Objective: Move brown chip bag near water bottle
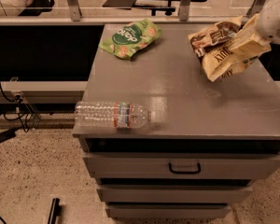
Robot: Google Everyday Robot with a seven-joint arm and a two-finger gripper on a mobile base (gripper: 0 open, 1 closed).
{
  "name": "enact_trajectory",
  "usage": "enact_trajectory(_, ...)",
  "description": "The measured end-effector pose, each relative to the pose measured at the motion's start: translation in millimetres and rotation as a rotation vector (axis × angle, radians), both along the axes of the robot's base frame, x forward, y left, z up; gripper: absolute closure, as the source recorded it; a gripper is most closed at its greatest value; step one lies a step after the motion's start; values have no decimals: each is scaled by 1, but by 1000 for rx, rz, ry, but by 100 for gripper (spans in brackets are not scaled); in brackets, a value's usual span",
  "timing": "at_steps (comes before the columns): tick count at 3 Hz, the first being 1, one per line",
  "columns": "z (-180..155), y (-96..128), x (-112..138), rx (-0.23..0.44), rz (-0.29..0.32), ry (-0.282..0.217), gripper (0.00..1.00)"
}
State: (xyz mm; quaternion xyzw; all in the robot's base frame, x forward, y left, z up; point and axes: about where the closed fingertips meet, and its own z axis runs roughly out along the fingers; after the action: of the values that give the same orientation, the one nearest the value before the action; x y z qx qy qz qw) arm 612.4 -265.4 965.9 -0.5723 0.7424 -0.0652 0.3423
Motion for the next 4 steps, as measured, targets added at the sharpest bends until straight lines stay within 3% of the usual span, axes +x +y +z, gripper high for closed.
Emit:
enact_trajectory(1,15,10,-10,50,114,-100,100)
enact_trajectory(2,23,29,-21,78,249,-163,100)
enact_trajectory(3,18,58,-29,124,421,-176,100)
enact_trajectory(4,5,89,-52,173,653,-167,100)
